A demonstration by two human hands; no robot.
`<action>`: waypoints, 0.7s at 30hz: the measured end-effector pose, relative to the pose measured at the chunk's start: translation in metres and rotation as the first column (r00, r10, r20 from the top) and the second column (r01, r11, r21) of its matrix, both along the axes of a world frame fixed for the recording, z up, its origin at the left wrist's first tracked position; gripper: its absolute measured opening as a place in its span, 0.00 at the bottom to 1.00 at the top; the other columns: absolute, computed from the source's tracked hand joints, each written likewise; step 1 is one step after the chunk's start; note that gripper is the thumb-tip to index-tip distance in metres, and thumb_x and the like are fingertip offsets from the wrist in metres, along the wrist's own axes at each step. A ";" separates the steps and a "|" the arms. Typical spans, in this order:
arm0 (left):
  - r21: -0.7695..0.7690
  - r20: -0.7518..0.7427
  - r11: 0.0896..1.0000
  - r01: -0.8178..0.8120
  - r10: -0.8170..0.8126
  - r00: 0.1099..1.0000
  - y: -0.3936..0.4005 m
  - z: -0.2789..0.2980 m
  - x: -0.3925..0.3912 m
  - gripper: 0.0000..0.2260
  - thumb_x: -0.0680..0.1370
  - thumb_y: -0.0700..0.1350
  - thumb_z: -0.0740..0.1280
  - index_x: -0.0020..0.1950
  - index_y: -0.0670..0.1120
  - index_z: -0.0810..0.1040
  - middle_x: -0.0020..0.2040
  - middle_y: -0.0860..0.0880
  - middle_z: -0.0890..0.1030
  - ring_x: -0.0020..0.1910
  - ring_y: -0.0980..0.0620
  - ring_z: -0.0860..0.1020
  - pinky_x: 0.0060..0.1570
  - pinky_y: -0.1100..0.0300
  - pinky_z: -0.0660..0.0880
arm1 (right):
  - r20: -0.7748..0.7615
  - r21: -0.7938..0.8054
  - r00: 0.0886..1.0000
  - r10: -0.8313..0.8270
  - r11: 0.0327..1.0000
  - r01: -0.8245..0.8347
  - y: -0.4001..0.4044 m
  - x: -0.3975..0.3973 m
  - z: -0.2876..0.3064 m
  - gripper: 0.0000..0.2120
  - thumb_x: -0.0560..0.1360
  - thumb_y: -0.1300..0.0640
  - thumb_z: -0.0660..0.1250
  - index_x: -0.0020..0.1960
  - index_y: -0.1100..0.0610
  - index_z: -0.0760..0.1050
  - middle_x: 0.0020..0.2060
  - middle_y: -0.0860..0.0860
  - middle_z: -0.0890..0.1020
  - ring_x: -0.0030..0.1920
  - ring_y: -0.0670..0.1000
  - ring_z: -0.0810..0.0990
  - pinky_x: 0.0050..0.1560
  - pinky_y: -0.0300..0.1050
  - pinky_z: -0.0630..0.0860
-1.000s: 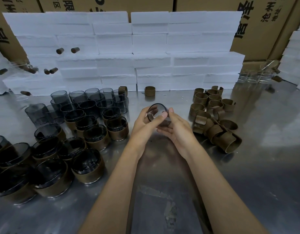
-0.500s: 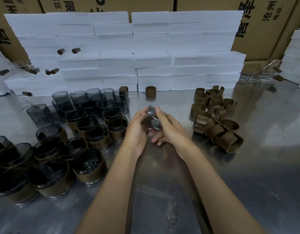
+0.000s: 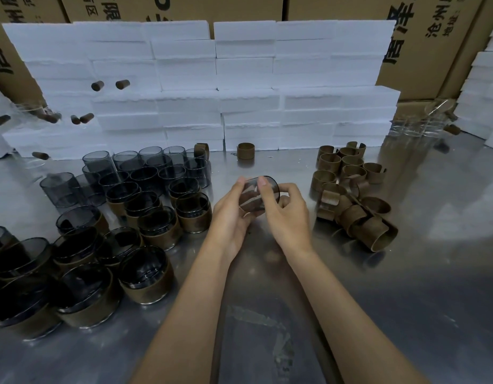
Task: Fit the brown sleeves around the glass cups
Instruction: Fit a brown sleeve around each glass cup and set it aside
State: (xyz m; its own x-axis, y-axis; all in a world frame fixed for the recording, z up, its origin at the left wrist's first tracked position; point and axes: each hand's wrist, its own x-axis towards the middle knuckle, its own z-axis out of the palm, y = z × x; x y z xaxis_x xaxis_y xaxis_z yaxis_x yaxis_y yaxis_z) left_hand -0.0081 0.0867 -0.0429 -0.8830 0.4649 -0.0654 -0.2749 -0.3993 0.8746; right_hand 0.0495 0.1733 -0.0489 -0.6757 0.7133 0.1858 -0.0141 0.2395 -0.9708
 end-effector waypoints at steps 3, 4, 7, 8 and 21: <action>-0.007 0.015 1.000 -0.001 0.001 1.000 -0.001 0.000 -0.001 0.18 0.86 0.53 0.60 0.64 0.41 0.79 0.52 0.41 0.86 0.49 0.48 0.84 0.49 0.57 0.82 | -0.001 0.121 0.999 -0.037 0.992 0.037 -0.008 0.000 -0.001 0.21 0.77 0.36 0.68 0.47 0.53 0.69 0.29 0.50 0.79 0.31 0.44 0.76 0.30 0.34 0.69; -0.004 0.015 1.000 0.014 -0.014 1.000 -0.002 0.000 -0.001 0.19 0.85 0.55 0.61 0.64 0.42 0.79 0.53 0.41 0.85 0.51 0.47 0.84 0.52 0.55 0.81 | -0.022 0.157 0.998 -0.051 0.986 0.054 -0.010 0.001 0.000 0.20 0.79 0.39 0.67 0.46 0.54 0.67 0.27 0.49 0.78 0.30 0.44 0.75 0.30 0.35 0.68; 0.022 0.014 0.997 0.078 -0.078 0.997 -0.005 0.002 0.000 0.23 0.81 0.58 0.67 0.66 0.41 0.78 0.58 0.40 0.85 0.55 0.45 0.85 0.54 0.54 0.83 | -0.083 0.218 0.994 -0.070 0.972 0.087 -0.012 0.003 0.002 0.14 0.84 0.48 0.64 0.45 0.55 0.66 0.29 0.48 0.80 0.31 0.45 0.75 0.32 0.38 0.66; 0.035 0.016 0.996 0.082 -0.083 0.996 -0.005 0.002 0.000 0.25 0.79 0.57 0.69 0.68 0.40 0.76 0.60 0.38 0.84 0.57 0.44 0.85 0.53 0.53 0.83 | -0.087 0.227 0.994 -0.071 0.970 0.090 -0.012 0.004 0.002 0.13 0.84 0.51 0.62 0.45 0.54 0.66 0.30 0.49 0.80 0.31 0.45 0.76 0.33 0.41 0.68; 0.401 0.392 0.908 -0.121 -0.051 0.919 -0.004 -0.008 -0.020 0.12 0.79 0.49 0.72 0.57 0.43 0.80 0.50 0.41 0.83 0.54 0.43 0.83 0.50 0.49 0.84 | 0.250 -0.027 0.961 0.120 0.993 -0.116 0.063 -0.149 0.016 0.14 0.82 0.58 0.60 0.66 0.55 0.74 0.50 0.52 0.76 0.44 0.50 0.73 0.45 0.41 0.71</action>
